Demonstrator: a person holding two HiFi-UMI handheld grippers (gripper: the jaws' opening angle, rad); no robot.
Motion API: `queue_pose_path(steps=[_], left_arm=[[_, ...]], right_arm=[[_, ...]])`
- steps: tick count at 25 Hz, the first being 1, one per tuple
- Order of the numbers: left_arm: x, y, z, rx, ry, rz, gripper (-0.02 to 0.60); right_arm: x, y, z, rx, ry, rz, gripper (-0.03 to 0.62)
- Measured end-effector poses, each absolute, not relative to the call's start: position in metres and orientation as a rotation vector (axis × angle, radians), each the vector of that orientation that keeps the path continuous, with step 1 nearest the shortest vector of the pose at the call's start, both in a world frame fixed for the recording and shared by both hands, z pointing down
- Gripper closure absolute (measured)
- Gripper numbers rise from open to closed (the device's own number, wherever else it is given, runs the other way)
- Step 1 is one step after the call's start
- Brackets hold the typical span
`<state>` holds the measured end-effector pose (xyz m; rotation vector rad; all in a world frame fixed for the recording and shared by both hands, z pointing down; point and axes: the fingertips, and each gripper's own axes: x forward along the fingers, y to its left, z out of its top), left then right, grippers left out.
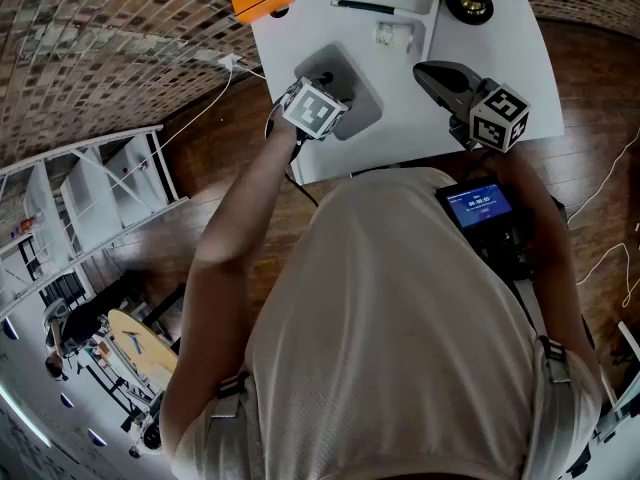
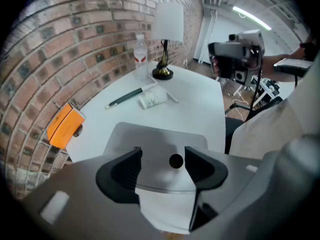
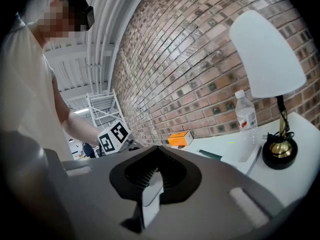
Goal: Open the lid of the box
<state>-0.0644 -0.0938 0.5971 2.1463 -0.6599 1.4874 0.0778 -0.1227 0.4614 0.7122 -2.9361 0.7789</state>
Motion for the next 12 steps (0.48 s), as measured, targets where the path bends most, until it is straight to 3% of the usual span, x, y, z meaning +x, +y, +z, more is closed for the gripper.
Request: queue_pose_path(steps=[12], left_arm=[[-0.071,-0.102,0.652,1.836,-0.400,1.915,0.268]], right_arm=[[0.120,-0.142,0.469,0.818,-2.918,0.824,0.592]])
